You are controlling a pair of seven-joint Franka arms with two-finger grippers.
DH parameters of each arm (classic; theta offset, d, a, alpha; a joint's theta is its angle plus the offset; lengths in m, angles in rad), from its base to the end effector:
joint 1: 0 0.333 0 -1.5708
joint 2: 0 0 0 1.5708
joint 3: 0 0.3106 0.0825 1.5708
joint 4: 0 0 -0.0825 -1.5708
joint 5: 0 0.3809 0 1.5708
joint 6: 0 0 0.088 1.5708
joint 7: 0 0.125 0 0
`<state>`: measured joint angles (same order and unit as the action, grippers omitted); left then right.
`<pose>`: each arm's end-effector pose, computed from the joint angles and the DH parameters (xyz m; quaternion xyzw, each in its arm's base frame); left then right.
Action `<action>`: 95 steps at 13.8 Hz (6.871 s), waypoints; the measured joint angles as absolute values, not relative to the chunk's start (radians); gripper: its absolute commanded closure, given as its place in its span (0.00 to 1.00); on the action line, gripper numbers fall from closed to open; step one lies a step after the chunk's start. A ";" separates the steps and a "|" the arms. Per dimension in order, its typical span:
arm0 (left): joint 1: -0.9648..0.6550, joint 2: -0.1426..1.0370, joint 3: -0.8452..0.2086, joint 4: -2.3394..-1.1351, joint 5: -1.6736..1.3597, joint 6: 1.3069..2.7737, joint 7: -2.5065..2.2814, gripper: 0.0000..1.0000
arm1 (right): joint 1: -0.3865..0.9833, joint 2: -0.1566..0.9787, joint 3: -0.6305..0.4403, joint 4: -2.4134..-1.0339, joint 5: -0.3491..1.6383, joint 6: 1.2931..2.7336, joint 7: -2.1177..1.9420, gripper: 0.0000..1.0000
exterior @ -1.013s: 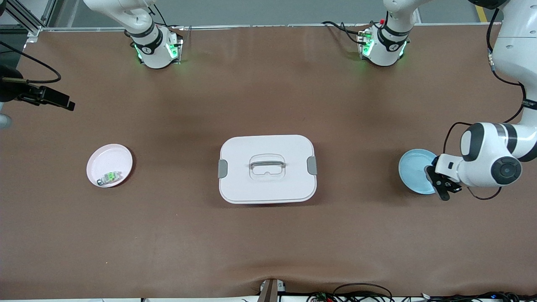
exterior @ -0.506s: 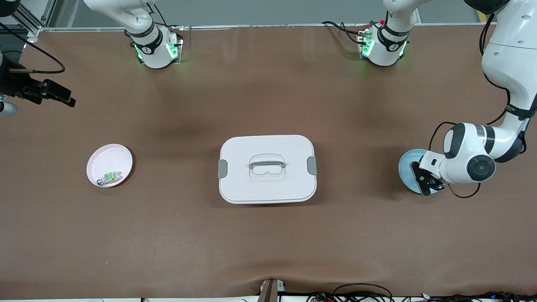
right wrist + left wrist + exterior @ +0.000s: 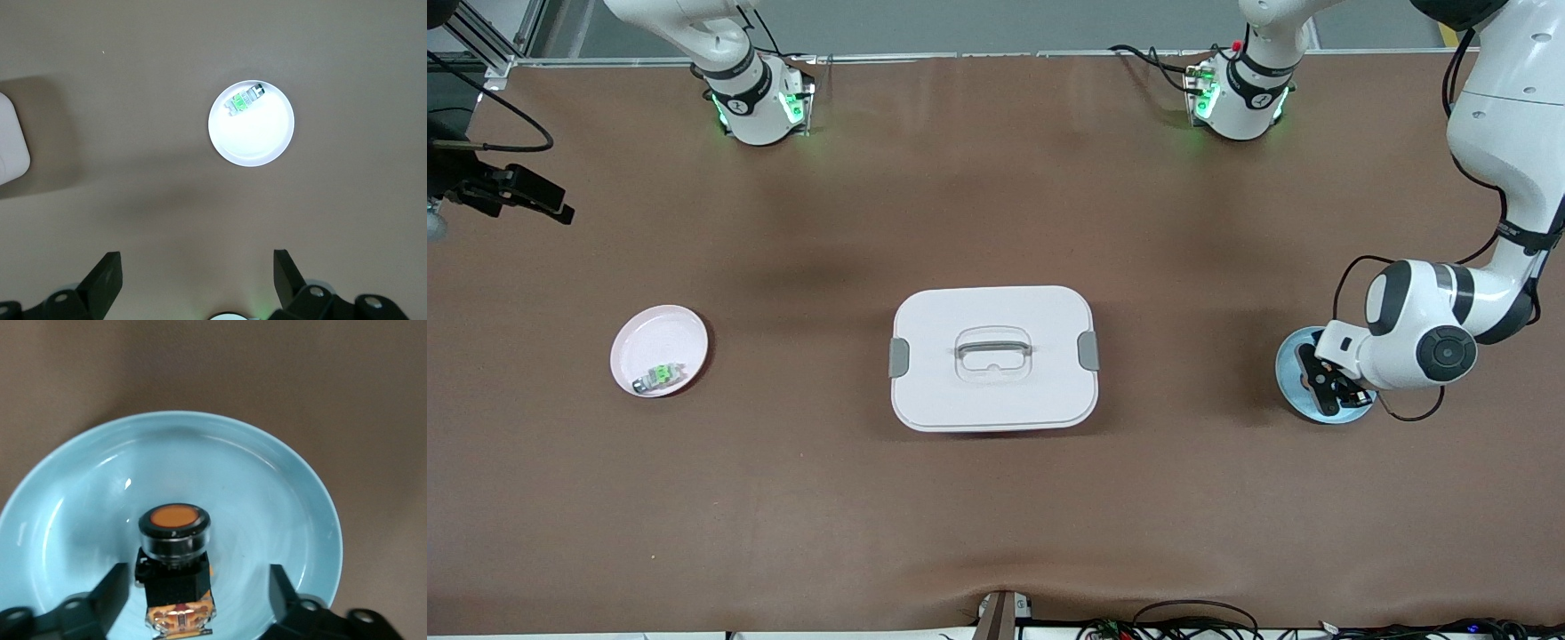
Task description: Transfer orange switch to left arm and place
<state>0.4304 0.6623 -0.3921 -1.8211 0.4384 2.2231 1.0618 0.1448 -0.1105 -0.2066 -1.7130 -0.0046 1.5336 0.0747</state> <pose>0.6161 0.0491 0.1591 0.8000 -0.5918 -0.0976 0.0156 0.5095 -0.0373 0.5892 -0.9971 0.0671 0.0357 0.0088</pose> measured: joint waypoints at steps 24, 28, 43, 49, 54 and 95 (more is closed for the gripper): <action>0.439 0.459 -0.536 -1.545 0.198 1.865 0.007 0.00 | -0.042 -0.112 -0.023 -1.698 -0.005 1.543 0.073 0.00; 0.436 0.459 -0.592 -1.541 0.198 1.842 -0.254 0.00 | -0.042 -0.112 -0.022 -1.689 -0.005 1.546 0.073 0.00; 0.484 0.332 -0.643 -1.434 0.199 1.638 -0.451 0.00 | -0.040 -0.107 -0.007 -1.656 -0.002 1.549 0.073 0.00; 0.344 0.195 -0.514 -1.426 0.194 1.526 -0.263 0.00 | -0.041 -0.107 -0.012 -1.646 -0.002 1.549 0.037 0.00; 0.122 0.082 -0.231 -1.461 0.101 1.471 -0.172 0.00 | -0.041 -0.107 -0.016 -1.645 -0.002 1.548 0.024 0.00; 0.028 -0.053 -0.098 -1.586 0.020 1.469 -0.044 0.00 | -0.042 -0.097 -0.021 -1.642 -0.002 1.536 0.013 0.00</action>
